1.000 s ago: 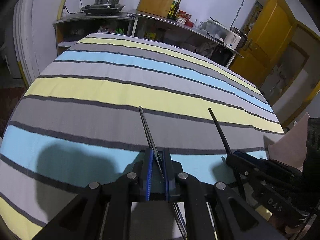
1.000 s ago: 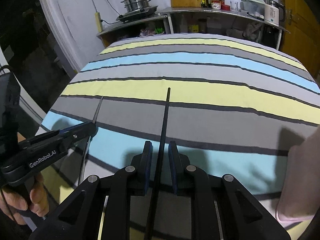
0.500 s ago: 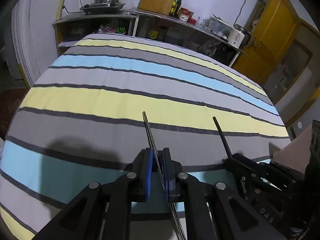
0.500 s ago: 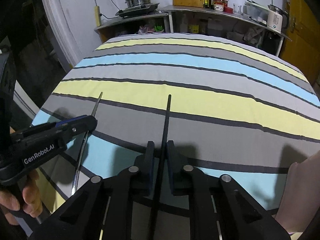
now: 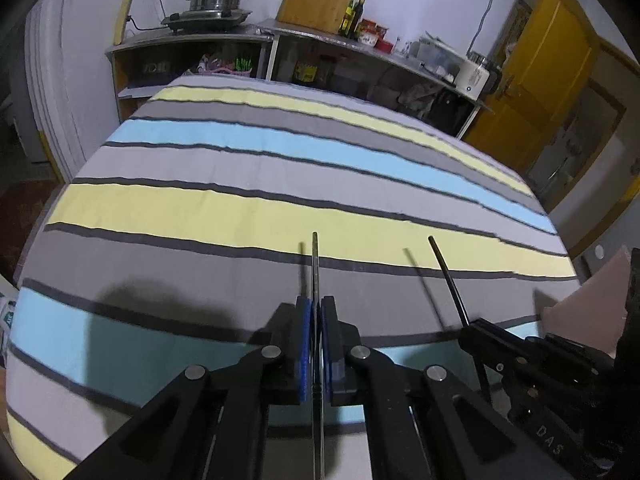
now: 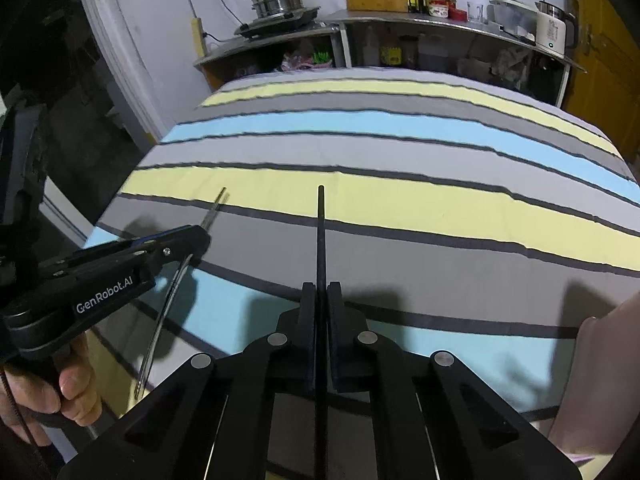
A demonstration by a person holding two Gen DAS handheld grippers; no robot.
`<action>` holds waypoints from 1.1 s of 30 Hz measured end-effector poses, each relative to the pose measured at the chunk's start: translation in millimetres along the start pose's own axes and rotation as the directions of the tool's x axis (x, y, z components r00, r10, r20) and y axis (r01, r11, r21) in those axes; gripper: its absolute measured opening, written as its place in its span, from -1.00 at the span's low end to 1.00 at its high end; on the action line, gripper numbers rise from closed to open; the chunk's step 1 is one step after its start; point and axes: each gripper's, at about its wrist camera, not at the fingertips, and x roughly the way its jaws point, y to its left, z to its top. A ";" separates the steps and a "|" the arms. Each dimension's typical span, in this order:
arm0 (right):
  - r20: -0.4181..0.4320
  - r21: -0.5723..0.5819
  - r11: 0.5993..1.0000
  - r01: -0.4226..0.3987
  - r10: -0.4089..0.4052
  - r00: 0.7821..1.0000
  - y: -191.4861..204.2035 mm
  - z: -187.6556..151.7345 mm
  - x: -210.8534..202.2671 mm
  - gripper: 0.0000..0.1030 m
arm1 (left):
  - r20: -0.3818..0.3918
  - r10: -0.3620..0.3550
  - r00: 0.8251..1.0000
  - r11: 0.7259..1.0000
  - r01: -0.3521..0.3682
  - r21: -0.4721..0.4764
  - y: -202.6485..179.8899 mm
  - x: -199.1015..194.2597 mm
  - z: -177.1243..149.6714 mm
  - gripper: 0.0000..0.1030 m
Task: Organize utensils
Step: 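Carry the black chopsticks in both tools up over the pink holder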
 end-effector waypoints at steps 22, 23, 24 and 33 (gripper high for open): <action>0.232 -0.056 0.997 -0.052 0.063 0.971 38.6 -10.4 -137.5 -0.90 | 0.169 -0.152 0.974 0.986 0.137 0.098 -38.4 -149.8 -22.6 -0.91; 0.238 -0.055 0.997 -0.051 0.063 0.969 38.5 -11.4 -141.7 -0.90 | 0.171 -0.156 0.973 0.985 0.139 0.105 -42.0 -153.7 -24.2 -0.91; 0.247 -0.053 0.997 -0.050 0.062 0.967 38.2 -13.0 -147.9 -0.90 | 0.173 -0.158 0.972 0.984 0.140 0.113 -45.4 -157.5 -25.7 -0.91; 0.309 -0.020 0.999 -0.045 0.049 0.950 26.0 -24.6 -187.2 -0.90 | 0.189 -0.175 0.966 0.972 0.139 0.188 -78.0 -186.9 -43.5 -0.91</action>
